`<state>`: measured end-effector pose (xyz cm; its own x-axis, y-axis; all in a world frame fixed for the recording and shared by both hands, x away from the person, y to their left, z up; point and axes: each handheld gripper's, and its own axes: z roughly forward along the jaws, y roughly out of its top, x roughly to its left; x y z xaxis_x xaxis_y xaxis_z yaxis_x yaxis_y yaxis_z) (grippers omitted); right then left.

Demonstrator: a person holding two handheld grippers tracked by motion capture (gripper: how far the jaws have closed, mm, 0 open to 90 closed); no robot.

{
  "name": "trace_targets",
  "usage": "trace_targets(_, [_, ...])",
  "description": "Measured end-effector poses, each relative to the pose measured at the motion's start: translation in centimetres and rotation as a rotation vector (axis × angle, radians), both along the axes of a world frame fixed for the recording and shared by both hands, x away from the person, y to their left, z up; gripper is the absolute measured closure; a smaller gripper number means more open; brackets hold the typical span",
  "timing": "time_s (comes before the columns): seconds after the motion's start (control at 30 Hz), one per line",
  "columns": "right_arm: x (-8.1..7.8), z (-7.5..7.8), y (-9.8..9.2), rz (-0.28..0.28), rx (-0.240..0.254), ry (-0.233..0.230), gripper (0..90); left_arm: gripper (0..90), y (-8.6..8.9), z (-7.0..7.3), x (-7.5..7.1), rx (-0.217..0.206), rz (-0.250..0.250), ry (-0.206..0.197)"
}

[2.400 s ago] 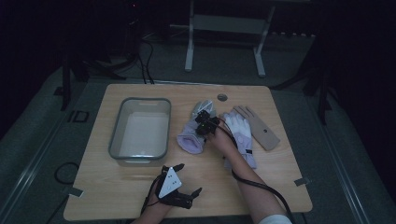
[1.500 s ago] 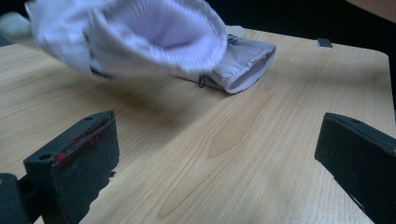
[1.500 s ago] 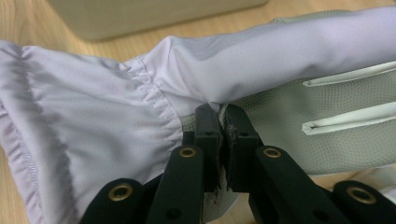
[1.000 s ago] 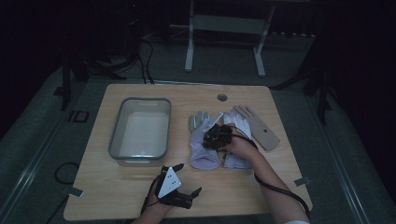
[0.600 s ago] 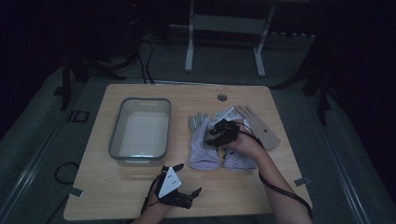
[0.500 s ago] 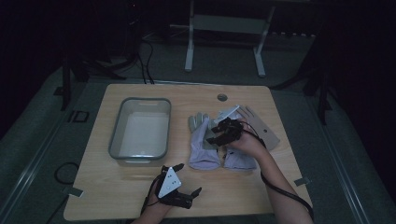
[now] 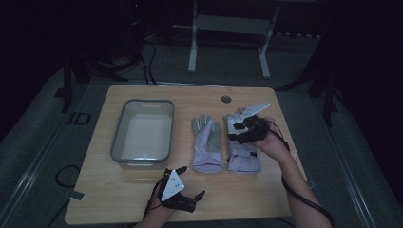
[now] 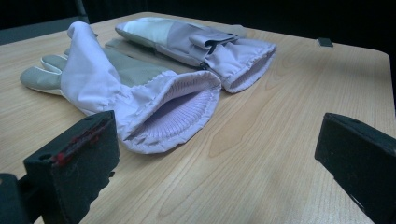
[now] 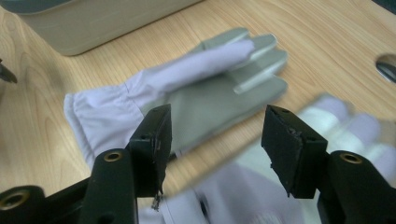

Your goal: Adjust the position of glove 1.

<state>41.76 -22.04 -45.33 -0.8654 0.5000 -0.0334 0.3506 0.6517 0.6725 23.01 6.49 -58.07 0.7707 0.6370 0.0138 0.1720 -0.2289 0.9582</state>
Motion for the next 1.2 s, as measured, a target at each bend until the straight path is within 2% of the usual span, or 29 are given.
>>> trace_targets(0.07, [-0.1,0.4,-0.9,-0.011,0.009,0.015,43.0,0.0,0.0,0.0,0.0,0.0,-0.001,0.002])
trace_targets(0.13, [-0.3,0.6,-1.6,-0.02,-0.007,0.003,42.9,0.0,0.0,0.0,0.0,-0.002,0.001,0.004])
trace_targets(0.27, [-0.6,0.2,-2.9,-0.027,-0.026,0.02,42.9,0.0,-0.1,0.0,0.0,0.002,0.002,0.0])
trace_targets(0.47, [-0.4,-2.0,-3.7,-0.05,-0.063,0.063,42.9,0.0,-0.1,0.0,0.0,0.006,0.004,0.002])
trace_targets(0.57, [0.2,-3.5,-4.0,-0.076,-0.096,0.071,43.4,0.0,-0.1,0.0,0.0,0.005,0.004,0.001])
trace_targets(0.67, [0.5,-4.2,-4.1,-0.1,-0.117,0.06,43.4,0.0,0.0,0.0,0.0,0.005,0.003,0.001])
trace_targets(0.8, [1.5,-5.9,-4.5,-0.114,-0.102,0.099,42.0,0.0,0.0,0.0,0.0,0.003,0.003,0.003])
trace_targets(0.87, [1.8,-6.7,-4.6,-0.116,-0.11,0.103,43.3,0.0,0.0,0.0,0.0,0.003,0.003,0.003])
trace_targets(0.93, [1.9,-7.0,-4.7,-0.126,-0.095,0.114,47.5,0.0,0.0,0.0,0.0,0.004,0.003,0.001])
trace_targets(1.07, [1.8,-7.3,-5.0,-0.108,-0.075,0.14,61.1,0.0,-0.1,0.0,0.0,0.005,0.003,0.001])
trace_targets(1.2, [1.5,-7.4,-5.1,-0.138,-0.056,0.151,66.2,0.0,0.0,0.0,0.0,0.004,0.005,0.002])
